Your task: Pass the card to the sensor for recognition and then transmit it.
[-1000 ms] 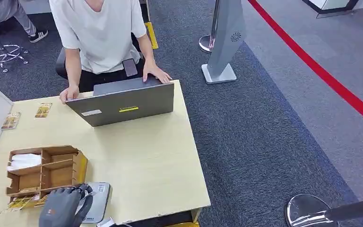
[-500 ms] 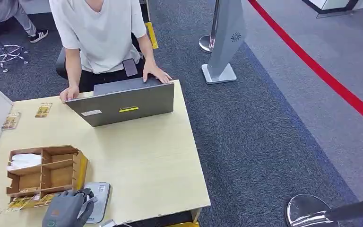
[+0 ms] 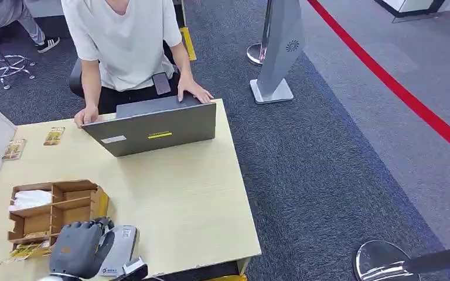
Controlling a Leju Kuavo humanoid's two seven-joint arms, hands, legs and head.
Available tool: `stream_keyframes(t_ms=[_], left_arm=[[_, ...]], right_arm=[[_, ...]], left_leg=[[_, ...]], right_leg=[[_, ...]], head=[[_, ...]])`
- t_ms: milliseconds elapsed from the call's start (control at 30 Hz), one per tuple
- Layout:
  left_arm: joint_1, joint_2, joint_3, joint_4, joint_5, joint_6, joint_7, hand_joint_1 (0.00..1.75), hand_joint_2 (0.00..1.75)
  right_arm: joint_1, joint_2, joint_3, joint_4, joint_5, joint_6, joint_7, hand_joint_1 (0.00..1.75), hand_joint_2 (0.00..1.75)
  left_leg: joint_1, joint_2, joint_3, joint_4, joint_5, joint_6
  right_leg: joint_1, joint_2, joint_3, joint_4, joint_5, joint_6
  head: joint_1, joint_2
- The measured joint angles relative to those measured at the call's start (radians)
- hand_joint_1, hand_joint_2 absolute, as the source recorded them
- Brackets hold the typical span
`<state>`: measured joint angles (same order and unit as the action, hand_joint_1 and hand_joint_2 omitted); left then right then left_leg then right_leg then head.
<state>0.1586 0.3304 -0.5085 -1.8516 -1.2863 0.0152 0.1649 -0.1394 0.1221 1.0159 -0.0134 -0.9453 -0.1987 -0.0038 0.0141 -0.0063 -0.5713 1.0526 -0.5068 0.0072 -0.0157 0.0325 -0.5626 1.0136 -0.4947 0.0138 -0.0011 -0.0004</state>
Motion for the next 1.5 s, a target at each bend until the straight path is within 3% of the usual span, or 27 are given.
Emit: stream_keyframes(t_ms=[100, 200, 267, 467, 667, 867, 1100, 1133, 1500], left_arm=[[-0.043, -0.025, 0.01, -0.06, -0.023, 0.011, -0.015, 1.75, 1.75], [-0.084, -0.041, 0.024, -0.108, -0.06, 0.077, -0.032, 1.75, 1.75], [-0.137, -0.049, 0.03, -0.134, -0.067, 0.084, -0.029, 1.75, 1.75], [-0.373, -0.057, 0.068, -0.144, -0.108, -0.003, 0.011, 1.75, 1.75], [-0.529, -0.049, 0.084, -0.069, -0.172, -0.052, 0.038, 1.75, 1.75], [-0.626, -0.037, 0.084, 0.006, -0.192, -0.104, 0.054, 1.75, 1.75], [-0.67, -0.034, 0.084, 0.035, -0.182, -0.128, 0.056, 1.75, 1.75], [-0.672, -0.034, 0.084, 0.038, -0.179, -0.135, 0.057, 0.0, 1.75], [-0.664, -0.036, 0.084, 0.05, -0.151, -0.154, 0.076, 0.0, 1.75]], right_arm=[[0.0, 0.0, 0.009, 0.001, -0.001, -0.002, -0.003, 0.0, 1.75], [0.001, 0.0, 0.017, 0.001, 0.0, -0.008, -0.009, 0.0, 1.75], [0.001, 0.001, 0.025, 0.001, 0.002, -0.01, -0.01, 0.0, 1.75], [-0.003, 0.001, 0.055, 0.001, 0.009, -0.006, 0.0, 0.0, 1.75], [-0.012, 0.001, 0.084, 0.003, 0.023, -0.001, 0.025, 0.0, 1.75], [-0.017, 0.0, 0.097, 0.003, 0.021, 0.0, 0.043, 0.0, 1.75], [-0.018, -0.002, 0.106, -0.005, 0.019, -0.002, 0.059, 0.0, 1.75], [-0.019, -0.003, 0.108, -0.006, 0.017, -0.002, 0.062, 0.0, 1.75], [-0.018, -0.008, 0.115, -0.013, 0.002, -0.002, 0.062, 0.0, 1.75]], left_leg=[[0.0, 0.0, 0.0, 0.0, 0.0, 0.0], [0.0, 0.0, 0.0, 0.0, 0.001, 0.0], [0.0, -0.002, 0.0, 0.0, 0.001, 0.0], [0.001, -0.003, 0.0, 0.0, 0.003, -0.001], [0.001, -0.003, 0.0, 0.0, 0.004, -0.001], [0.001, -0.003, 0.0, 0.0, 0.004, -0.001], [0.001, -0.002, 0.0, 0.0, 0.004, -0.001], [0.001, -0.002, 0.0, 0.0, 0.004, -0.001], [0.001, -0.002, 0.0, 0.0, 0.004, -0.001]], right_leg=[[0.0, 0.0, 0.002, 0.0, 0.001, -0.001], [0.0, 0.0, -0.001, 0.0, 0.001, 0.0], [0.0, -0.002, 0.0, 0.0, 0.001, 0.0], [0.001, -0.002, 0.001, 0.001, 0.003, -0.001], [0.001, -0.001, 0.001, 0.001, 0.003, -0.001], [0.001, -0.001, 0.001, 0.001, 0.003, -0.002], [0.001, 0.0, 0.001, 0.0, 0.003, -0.002], [0.001, 0.0, 0.001, 0.0, 0.003, -0.002], [0.001, 0.0, 0.001, 0.001, 0.003, -0.002]], head=[[0.0, 0.0], [0.0, 0.0], [0.0, 0.0], [0.0, 0.0], [0.0, 0.0], [0.0, 0.0], [0.0, 0.0], [0.0, 0.0], [0.0, 0.0]])
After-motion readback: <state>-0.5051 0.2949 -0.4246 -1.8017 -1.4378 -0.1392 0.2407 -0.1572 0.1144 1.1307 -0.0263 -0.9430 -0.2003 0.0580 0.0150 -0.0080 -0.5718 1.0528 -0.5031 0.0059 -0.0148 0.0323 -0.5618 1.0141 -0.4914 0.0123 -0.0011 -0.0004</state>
